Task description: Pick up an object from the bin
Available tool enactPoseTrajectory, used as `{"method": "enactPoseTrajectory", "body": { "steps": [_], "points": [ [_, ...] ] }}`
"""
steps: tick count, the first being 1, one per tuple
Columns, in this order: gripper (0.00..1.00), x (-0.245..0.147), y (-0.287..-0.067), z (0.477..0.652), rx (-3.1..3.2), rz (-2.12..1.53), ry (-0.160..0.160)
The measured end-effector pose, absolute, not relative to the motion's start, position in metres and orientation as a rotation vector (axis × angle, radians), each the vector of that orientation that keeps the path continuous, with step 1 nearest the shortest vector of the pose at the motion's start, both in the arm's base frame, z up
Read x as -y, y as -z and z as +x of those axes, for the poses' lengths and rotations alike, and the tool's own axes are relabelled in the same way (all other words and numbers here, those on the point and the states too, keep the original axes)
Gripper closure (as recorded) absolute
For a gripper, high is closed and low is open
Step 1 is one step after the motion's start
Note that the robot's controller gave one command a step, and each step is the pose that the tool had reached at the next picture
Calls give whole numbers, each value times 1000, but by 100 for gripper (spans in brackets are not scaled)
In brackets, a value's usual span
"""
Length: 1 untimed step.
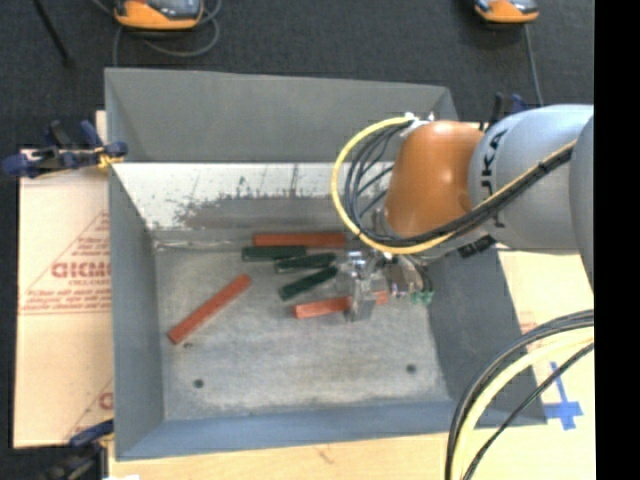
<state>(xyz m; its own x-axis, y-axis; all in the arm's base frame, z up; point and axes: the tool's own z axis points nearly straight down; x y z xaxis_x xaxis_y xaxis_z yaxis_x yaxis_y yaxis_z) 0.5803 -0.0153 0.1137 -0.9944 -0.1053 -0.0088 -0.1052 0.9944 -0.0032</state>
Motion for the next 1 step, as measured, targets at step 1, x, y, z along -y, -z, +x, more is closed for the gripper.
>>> {"method": "enactPoseTrajectory", "body": {
  "steps": [1],
  "points": [
    [100,17,-148,582,-3129,-163,5]
  ]
}}
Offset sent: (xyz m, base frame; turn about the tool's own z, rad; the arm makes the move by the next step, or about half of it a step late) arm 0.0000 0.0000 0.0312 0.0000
